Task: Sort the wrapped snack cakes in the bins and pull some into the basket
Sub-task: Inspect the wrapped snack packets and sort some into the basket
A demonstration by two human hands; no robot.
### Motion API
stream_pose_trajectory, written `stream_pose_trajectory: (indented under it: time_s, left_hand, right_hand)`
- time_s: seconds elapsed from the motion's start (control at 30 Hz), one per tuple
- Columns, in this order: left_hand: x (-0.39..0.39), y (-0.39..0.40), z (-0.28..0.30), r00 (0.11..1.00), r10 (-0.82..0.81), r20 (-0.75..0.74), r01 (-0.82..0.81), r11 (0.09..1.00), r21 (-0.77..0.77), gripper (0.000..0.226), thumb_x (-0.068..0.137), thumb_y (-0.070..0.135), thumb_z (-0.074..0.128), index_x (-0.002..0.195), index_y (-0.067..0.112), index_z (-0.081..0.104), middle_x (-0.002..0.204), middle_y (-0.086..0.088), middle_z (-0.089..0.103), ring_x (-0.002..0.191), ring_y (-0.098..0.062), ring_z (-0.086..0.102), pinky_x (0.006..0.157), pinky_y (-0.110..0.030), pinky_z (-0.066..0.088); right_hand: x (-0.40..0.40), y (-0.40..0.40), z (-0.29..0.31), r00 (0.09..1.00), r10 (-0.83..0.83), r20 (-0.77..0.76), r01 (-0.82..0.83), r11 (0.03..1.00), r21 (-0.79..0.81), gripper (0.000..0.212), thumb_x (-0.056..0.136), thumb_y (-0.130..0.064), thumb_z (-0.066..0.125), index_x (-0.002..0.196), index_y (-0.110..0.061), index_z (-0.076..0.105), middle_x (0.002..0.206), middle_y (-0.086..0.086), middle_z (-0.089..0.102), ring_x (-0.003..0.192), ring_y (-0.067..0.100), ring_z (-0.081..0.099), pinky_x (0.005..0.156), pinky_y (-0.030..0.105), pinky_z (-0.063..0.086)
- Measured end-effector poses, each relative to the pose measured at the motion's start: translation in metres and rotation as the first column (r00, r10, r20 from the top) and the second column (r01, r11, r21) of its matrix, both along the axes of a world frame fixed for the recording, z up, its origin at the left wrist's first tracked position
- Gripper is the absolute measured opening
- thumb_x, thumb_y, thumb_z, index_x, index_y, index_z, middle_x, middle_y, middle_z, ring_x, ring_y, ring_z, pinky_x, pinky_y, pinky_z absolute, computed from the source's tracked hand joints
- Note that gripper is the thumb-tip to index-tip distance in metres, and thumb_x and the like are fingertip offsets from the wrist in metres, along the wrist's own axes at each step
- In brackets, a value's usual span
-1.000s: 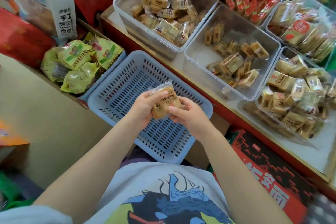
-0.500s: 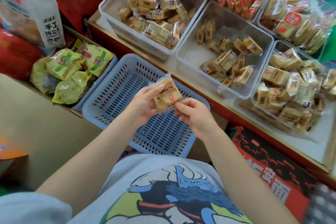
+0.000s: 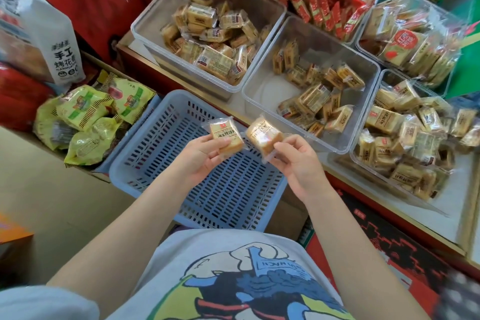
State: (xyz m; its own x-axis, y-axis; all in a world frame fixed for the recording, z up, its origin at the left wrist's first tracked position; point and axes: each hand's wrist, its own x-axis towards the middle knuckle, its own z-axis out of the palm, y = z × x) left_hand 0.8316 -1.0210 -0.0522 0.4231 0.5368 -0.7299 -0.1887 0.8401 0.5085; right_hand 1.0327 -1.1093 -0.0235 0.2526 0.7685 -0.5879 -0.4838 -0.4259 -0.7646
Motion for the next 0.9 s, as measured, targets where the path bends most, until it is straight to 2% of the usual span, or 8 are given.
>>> stream_pose_trajectory:
  time_s: [0.1,0.27,0.4,0.5,0.57,0.63,0.77,0.9]
  left_hand:
    - [0.001,0.002,-0.001,1.0,0.017,-0.002,-0.017,0.999,0.027,0.039,0.093,0.001,0.066,0.13,0.003,0.057,0.119,-0.014,0.075,0.112,-0.026,0.072,0.095,-0.032,0.059]
    - [-0.002,0.015,0.0,0.998,0.002,-0.059,0.008,0.985,0.17,0.039,0.094,-0.002,0.065,0.129,0.014,0.057,0.126,-0.014,0.07,0.113,-0.029,0.071,0.097,-0.043,0.059]
    - [0.004,0.032,0.013,0.986,-0.112,-0.127,0.145,0.948,0.284,0.038,0.094,0.019,0.07,0.13,0.02,0.059,0.124,-0.009,0.072,0.108,-0.024,0.073,0.092,-0.042,0.059]
    - [0.012,0.041,0.019,0.945,-0.27,-0.183,0.316,0.897,0.31,0.066,0.078,0.042,0.086,0.132,0.022,0.056,0.123,-0.004,0.073,0.109,-0.021,0.073,0.096,-0.043,0.058]
    - [0.014,0.046,0.019,0.914,-0.326,-0.241,0.394,0.855,0.338,0.076,0.069,0.045,0.092,0.131,0.022,0.056,0.122,-0.004,0.073,0.11,-0.02,0.072,0.096,-0.042,0.058]
    - [0.012,0.052,0.018,0.905,-0.295,-0.307,0.401,0.834,0.38,0.065,0.073,0.04,0.091,0.127,0.021,0.059,0.118,-0.003,0.074,0.107,-0.018,0.073,0.093,-0.037,0.06]
    - [0.005,0.068,0.013,0.938,-0.134,-0.32,0.27,0.86,0.432,0.05,0.08,0.047,0.082,0.121,0.023,0.066,0.109,0.001,0.077,0.101,-0.016,0.074,0.093,-0.04,0.06]
    - [0.008,0.093,0.01,0.957,0.003,-0.292,0.128,0.894,0.429,0.051,0.088,0.052,0.075,0.128,0.025,0.057,0.116,0.0,0.074,0.101,-0.015,0.074,0.088,-0.037,0.061]
  right_hand:
    - [0.004,0.005,0.001,0.996,-0.002,0.086,0.003,1.0,-0.016,0.024,0.1,0.003,0.053,0.084,-0.013,0.048,0.104,0.016,0.069,0.097,0.025,0.069,0.082,0.038,0.061]
    - [0.012,0.021,0.005,0.973,-0.02,0.231,0.025,0.999,-0.019,0.021,0.103,-0.003,0.049,0.092,-0.02,0.05,0.098,0.007,0.069,0.089,0.021,0.068,0.073,0.032,0.054]
    - [0.005,0.049,0.012,0.968,0.055,0.247,-0.053,0.998,-0.017,0.014,0.104,-0.01,0.053,0.096,-0.021,0.057,0.075,-0.007,0.067,0.074,0.01,0.064,0.072,0.032,0.052]
    - [-0.011,0.073,0.018,0.966,0.137,0.219,-0.139,0.99,-0.006,0.008,0.102,-0.012,0.059,0.096,-0.018,0.061,0.076,-0.002,0.066,0.078,0.017,0.063,0.078,0.04,0.053]
    - [-0.019,0.087,0.019,0.97,0.144,0.197,-0.147,0.989,0.001,0.005,0.099,-0.011,0.063,0.097,-0.015,0.064,0.082,0.004,0.066,0.083,0.025,0.062,0.078,0.043,0.052]
    - [-0.025,0.097,0.018,0.976,0.12,0.18,-0.123,0.992,0.008,0.004,0.098,-0.012,0.066,0.101,-0.012,0.065,0.088,0.009,0.068,0.085,0.027,0.064,0.078,0.043,0.054]
    - [-0.031,0.113,0.007,0.974,0.17,0.147,-0.166,0.985,-0.038,0.039,0.091,-0.031,0.075,0.122,-0.017,0.055,0.117,0.01,0.069,0.106,0.025,0.07,0.091,0.045,0.058]
    - [-0.039,0.129,0.001,0.925,0.375,0.07,-0.372,0.927,-0.053,0.035,0.096,-0.03,0.068,0.128,-0.018,0.058,0.124,0.004,0.07,0.113,0.021,0.069,0.091,0.037,0.058]
